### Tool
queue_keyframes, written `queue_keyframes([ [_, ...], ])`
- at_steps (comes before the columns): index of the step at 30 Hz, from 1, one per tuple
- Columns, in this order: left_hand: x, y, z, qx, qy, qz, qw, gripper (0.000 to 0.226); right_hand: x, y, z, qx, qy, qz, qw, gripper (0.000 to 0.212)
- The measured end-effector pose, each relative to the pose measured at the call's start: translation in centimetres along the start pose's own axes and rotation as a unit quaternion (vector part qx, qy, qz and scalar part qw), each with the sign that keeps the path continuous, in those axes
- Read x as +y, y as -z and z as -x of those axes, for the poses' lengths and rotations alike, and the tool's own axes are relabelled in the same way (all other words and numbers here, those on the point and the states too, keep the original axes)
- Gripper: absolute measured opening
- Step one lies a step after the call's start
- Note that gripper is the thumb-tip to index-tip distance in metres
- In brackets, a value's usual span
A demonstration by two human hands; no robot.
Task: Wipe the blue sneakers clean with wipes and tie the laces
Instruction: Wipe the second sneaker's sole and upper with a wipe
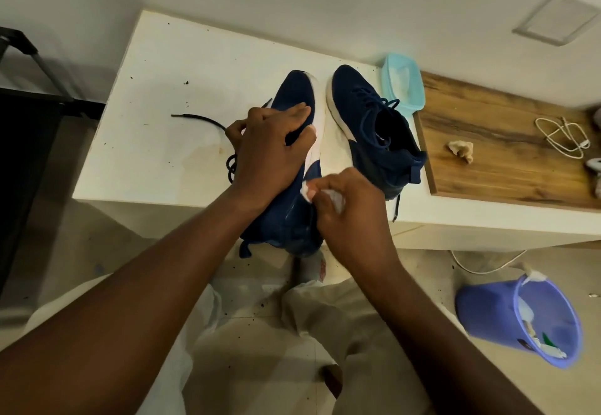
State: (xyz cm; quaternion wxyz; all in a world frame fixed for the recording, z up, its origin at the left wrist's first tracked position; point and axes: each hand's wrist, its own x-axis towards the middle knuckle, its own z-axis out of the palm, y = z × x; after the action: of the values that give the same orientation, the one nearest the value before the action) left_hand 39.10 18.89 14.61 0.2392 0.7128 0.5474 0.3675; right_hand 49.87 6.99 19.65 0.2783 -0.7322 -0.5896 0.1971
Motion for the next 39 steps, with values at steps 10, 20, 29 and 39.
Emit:
queue_keyframes([
  [10,1.7,2.8,1.8,-0.061,-0.039,0.007,0.997,0.044,1.4,0.2,0.7,0.063,-0.011,-0.041,0.997,0.020],
  [20,1.7,7.7,11.1,-0.223,-0.073,-0.187,0.954,0.074,5.8,0.8,0.0,0.073,-0.140,-0.195,0.968,0.014],
  [29,5.7,6.7,8.1,-0.083,-0.145,-0.078,0.983,0.030,3.2,2.0,-0.3,0.123,-0.095,-0.270,0.950,0.014],
  [39,10.2,9.3,1.4,0.058,0.078,0.155,0.983,0.031,-5.7,5.2,-0.9,0.200,0.186,0.002,0.962,0.017],
])
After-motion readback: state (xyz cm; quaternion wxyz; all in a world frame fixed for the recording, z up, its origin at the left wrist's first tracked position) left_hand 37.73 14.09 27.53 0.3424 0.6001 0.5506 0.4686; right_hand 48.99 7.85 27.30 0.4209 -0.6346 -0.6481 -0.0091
